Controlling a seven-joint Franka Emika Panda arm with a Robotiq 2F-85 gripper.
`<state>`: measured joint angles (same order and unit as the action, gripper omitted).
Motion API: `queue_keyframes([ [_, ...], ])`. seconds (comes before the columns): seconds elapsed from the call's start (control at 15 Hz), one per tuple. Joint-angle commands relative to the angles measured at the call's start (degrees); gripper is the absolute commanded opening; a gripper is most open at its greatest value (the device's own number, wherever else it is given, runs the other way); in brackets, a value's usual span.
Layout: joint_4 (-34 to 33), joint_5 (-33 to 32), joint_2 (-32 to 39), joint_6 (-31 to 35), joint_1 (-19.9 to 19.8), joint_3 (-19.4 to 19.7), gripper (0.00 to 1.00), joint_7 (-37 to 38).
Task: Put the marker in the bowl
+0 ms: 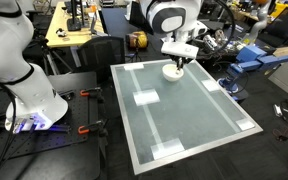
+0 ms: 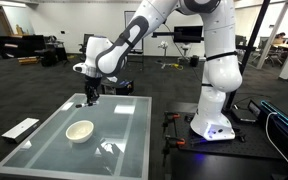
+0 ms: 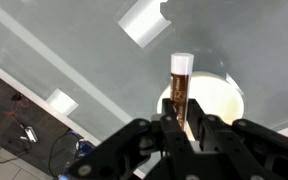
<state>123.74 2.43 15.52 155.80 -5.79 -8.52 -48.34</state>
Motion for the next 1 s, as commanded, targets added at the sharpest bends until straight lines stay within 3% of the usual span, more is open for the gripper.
queue_keyframes([
  [0.0,0.70,6.52,-0.74,2.20,-1.15,-4.04,0.05,-5.34],
  [0.4,-0.40,14.11,1.25,1.41,-0.91,-7.75,0.05,-13.23],
  [0.93,-1.37,15.70,5.89,1.90,-1.76,-8.97,0.05,-21.00],
])
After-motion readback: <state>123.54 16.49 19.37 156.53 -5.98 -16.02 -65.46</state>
